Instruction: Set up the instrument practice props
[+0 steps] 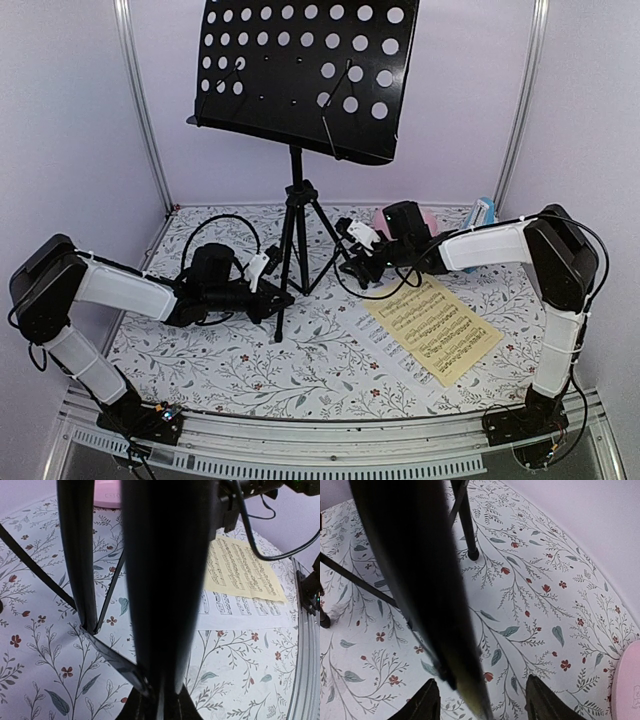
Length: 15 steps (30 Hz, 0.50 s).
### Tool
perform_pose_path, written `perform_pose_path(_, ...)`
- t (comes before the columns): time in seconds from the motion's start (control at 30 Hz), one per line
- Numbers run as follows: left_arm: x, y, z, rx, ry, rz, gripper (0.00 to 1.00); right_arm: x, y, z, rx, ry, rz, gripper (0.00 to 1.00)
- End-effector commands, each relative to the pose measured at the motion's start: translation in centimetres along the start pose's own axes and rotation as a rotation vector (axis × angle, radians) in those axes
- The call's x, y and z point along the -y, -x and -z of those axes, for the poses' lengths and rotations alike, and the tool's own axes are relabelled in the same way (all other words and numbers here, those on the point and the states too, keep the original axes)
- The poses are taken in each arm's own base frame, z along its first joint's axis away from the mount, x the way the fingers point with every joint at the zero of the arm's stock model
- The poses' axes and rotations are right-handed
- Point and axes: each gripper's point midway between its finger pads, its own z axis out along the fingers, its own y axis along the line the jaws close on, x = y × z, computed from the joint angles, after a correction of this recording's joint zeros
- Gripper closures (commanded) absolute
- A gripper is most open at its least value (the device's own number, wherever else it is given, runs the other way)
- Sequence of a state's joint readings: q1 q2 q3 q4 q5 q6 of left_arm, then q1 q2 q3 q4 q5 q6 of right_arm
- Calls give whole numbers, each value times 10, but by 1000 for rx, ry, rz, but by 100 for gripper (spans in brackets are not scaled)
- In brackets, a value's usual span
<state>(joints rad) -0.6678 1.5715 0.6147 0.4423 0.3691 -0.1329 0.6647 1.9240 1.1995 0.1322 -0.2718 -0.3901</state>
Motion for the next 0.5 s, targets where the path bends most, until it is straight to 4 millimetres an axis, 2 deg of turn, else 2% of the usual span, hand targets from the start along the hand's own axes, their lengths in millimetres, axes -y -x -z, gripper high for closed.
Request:
perform_pose_path(0.0,-12,-14,-4,-54,56,91,100,30,9,-14,6,-116,15,49)
perform_pose_path(0.2,-15,-14,6,-43,105,100,100,47,8,-6,-9,-190,28,75)
perform_pose_path(0.27,-18,-15,14,-38,144,110,100,58,12,3,3,-208,24,90)
perform_pose_path(0.33,-20,-17,21,-27,174,121,100,69,17,11,15,-229,24,100)
perform_pose_path(0.47,-19,-20,32,-15,221,130,100,86,28,21,29,-269,45,100)
